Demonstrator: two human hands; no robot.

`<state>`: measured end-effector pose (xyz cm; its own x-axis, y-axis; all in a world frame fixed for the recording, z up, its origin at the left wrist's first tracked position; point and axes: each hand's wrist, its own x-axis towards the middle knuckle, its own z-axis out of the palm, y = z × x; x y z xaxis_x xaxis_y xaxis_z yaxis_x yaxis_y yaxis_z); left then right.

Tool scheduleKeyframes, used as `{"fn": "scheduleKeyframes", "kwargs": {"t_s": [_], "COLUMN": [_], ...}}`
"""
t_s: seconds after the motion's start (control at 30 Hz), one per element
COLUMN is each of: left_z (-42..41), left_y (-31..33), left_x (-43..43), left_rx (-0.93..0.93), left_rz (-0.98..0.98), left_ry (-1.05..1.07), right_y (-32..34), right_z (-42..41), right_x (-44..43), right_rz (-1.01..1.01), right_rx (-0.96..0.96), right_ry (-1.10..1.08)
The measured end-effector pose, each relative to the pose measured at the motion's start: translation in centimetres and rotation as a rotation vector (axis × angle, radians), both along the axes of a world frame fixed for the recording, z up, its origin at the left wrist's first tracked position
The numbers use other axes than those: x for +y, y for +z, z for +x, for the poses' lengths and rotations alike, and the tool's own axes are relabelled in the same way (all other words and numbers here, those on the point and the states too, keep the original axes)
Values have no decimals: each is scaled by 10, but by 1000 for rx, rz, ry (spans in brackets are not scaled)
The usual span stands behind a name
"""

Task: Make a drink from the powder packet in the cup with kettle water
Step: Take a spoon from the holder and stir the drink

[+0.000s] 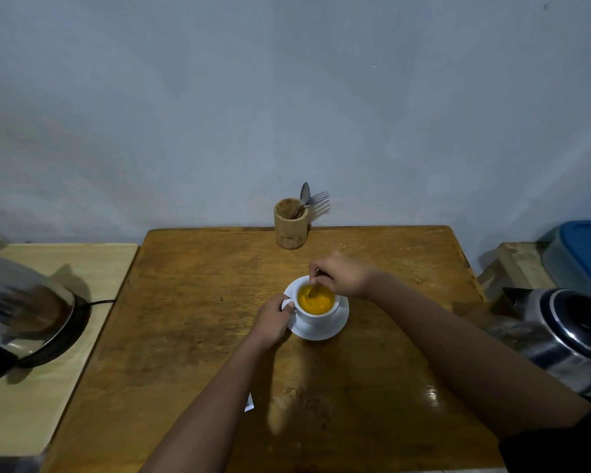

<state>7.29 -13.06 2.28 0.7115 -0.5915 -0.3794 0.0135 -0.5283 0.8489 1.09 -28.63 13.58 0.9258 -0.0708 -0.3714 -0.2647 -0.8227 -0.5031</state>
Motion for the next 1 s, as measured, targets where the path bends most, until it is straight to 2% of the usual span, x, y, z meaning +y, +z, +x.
{"fn": "scheduleKeyframes", "kwargs": {"t_s": [0.23, 0.43, 0.57, 0.8, 1.0], "left_z": [4, 7, 6, 6, 5], "left_y": [7, 8, 8, 7, 8], "left_x": [-1, 0, 0, -1, -1], "left_rx": [-53, -83, -79, -87, -83], "left_rz": [10, 22, 22, 16, 30], "left_ry": [-105, -136, -138, -129, -129], "right_y": [1, -8, -13, -14, -8], "right_z": [-2, -1, -1, 4, -1], "right_x": [-1, 2, 3, -1, -5], "right_rz": [-16, 182, 233, 56, 3], "right_rx": [32, -81, -172, -139, -50], "right_ry": [-37, -204, -250, -117, -31]}}
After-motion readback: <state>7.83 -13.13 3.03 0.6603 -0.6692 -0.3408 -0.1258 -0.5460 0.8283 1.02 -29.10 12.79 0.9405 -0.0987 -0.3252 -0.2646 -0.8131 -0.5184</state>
